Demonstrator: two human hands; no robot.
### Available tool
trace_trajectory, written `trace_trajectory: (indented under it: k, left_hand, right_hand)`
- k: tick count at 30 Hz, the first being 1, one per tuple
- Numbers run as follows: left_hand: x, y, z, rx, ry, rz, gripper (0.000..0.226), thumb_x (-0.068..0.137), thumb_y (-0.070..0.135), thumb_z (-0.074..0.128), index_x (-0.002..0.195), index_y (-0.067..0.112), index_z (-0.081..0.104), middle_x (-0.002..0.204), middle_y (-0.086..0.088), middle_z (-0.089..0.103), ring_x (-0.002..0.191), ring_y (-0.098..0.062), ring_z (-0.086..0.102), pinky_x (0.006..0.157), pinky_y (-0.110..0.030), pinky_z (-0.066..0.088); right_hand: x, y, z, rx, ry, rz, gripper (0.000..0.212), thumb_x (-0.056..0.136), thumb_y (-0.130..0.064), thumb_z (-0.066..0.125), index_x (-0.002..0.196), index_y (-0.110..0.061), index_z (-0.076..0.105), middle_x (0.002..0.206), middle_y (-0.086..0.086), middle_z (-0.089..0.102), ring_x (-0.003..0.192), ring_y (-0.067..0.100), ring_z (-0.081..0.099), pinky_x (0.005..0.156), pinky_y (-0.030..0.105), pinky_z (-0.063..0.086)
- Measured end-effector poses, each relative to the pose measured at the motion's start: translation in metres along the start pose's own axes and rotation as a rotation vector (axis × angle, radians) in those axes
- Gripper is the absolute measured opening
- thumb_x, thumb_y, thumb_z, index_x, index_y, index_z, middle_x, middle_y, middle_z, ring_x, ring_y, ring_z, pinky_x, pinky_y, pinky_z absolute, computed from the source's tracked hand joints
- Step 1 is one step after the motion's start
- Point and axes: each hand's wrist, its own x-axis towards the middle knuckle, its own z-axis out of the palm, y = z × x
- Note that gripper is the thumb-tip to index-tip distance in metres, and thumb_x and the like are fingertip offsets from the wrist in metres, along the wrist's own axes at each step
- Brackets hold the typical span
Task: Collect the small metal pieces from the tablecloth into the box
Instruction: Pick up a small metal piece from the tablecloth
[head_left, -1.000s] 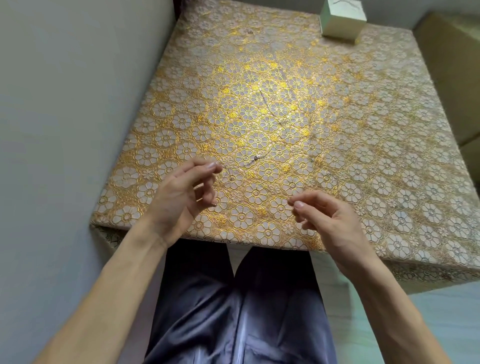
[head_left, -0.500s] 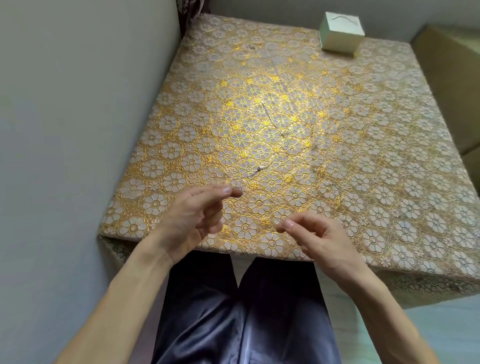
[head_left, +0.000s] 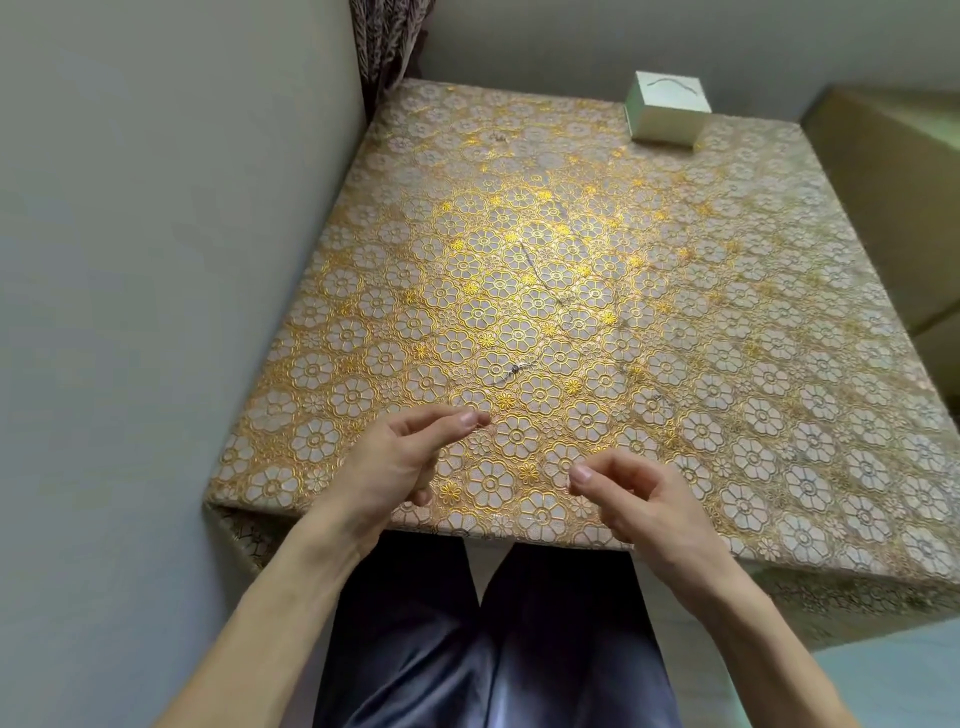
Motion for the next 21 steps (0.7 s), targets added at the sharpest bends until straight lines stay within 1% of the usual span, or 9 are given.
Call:
trace_trajectory:
  k: [2, 5, 8, 11, 13, 16, 17, 20, 21]
  left_hand:
    - [0.000, -0.001, 0.001, -0.015, 0.031, 0.023, 0.021, 0.093, 0.027, 0.064, 0.103, 0.014, 0.076, 0.044, 0.014, 0.045, 0.045, -0.009, 0.024, 0.048, -0.021, 0.032]
    - [0.003, -0.002, 0.000, -0.159, 0.088, 0.027, 0.021, 0.085, 0.035, 0.068, 0.096, 0.020, 0.078, 0.051, 0.010, 0.035, 0.050, -0.011, 0.025, 0.048, -0.021, 0.037]
    - [0.006, -0.003, -0.002, -0.287, 0.107, 0.032, 0.021, 0.081, 0.035, 0.069, 0.094, 0.021, 0.076, 0.062, 0.009, 0.044, 0.053, -0.008, 0.032, 0.053, -0.021, 0.043]
    - [0.007, 0.000, 0.001, -0.402, 0.078, 0.040, 0.025, 0.083, 0.033, 0.067, 0.102, 0.016, 0.071, 0.071, 0.008, 0.052, 0.052, -0.006, 0.038, 0.058, -0.022, 0.047]
    - [0.008, 0.003, 0.002, -0.499, 0.068, 0.041, 0.026, 0.084, 0.030, 0.066, 0.105, 0.014, 0.068, 0.074, 0.006, 0.058, 0.055, -0.007, 0.047, 0.060, -0.022, 0.052]
    - [0.009, 0.005, 0.003, -0.569, 0.060, 0.056, 0.019, 0.087, 0.025, 0.064, 0.101, 0.013, 0.067, 0.082, 0.002, 0.065, 0.062, -0.011, 0.057, 0.064, -0.026, 0.057]
    - [0.010, 0.004, 0.003, -0.573, 0.062, 0.060, 0.017, 0.089, 0.024, 0.063, 0.101, 0.013, 0.067, 0.084, 0.001, 0.066, 0.065, -0.012, 0.060, 0.067, -0.027, 0.058]
    - [0.010, 0.001, 0.006, -0.630, 0.080, 0.049, 0.017, 0.091, 0.021, 0.062, 0.106, 0.013, 0.065, 0.087, -0.001, 0.067, 0.071, -0.014, 0.064, 0.072, -0.029, 0.059]
    - [0.010, 0.001, 0.007, -0.666, 0.090, 0.042, 0.015, 0.092, 0.020, 0.062, 0.105, 0.013, 0.065, 0.086, -0.001, 0.068, 0.072, -0.014, 0.065, 0.072, -0.029, 0.059]
  right_hand:
    - [-0.001, 0.001, -0.001, 0.008, -0.008, -0.006, 0.028, 0.086, -0.038, 0.074, 0.073, -0.013, 0.072, 0.061, -0.005, 0.056, 0.051, 0.001, 0.045, 0.051, 0.011, 0.035]
    - [-0.002, 0.005, -0.002, 0.042, -0.007, 0.014, 0.021, 0.082, -0.036, 0.070, 0.069, -0.020, 0.071, 0.062, -0.001, 0.059, 0.058, 0.011, 0.053, 0.055, 0.020, 0.044]
    - [-0.003, 0.009, -0.003, 0.147, 0.017, 0.033, 0.023, 0.081, -0.034, 0.070, 0.062, -0.021, 0.068, 0.063, -0.002, 0.057, 0.063, 0.013, 0.057, 0.064, 0.027, 0.047]
    - [-0.004, 0.011, -0.005, 0.254, 0.048, 0.062, 0.040, 0.067, -0.049, 0.082, 0.065, -0.015, 0.062, 0.070, 0.012, 0.053, 0.068, 0.016, 0.061, 0.073, 0.034, 0.049]
    - [-0.004, 0.011, -0.008, 0.374, 0.082, 0.093, 0.056, 0.055, -0.055, 0.088, 0.070, -0.007, 0.063, 0.070, 0.013, 0.056, 0.069, 0.016, 0.061, 0.075, 0.032, 0.053]
    - [-0.004, 0.002, -0.006, 0.612, 0.141, 0.101, 0.020, 0.070, -0.028, 0.078, 0.060, -0.016, 0.066, 0.062, 0.003, 0.060, 0.069, 0.017, 0.062, 0.078, 0.035, 0.052]
    - [-0.003, 0.000, -0.006, 0.712, 0.176, 0.111, 0.016, 0.074, -0.018, 0.073, 0.061, -0.015, 0.066, 0.062, 0.002, 0.059, 0.069, 0.018, 0.063, 0.079, 0.037, 0.052]
    - [-0.002, -0.005, -0.007, 0.947, 0.189, 0.152, 0.011, 0.081, -0.019, 0.060, 0.075, -0.012, 0.055, 0.070, 0.002, 0.051, 0.073, 0.020, 0.065, 0.082, 0.040, 0.051]
    - [-0.001, -0.005, -0.008, 0.987, 0.161, 0.159, 0.013, 0.080, -0.022, 0.062, 0.079, -0.012, 0.054, 0.072, 0.002, 0.050, 0.074, 0.020, 0.064, 0.083, 0.040, 0.051]
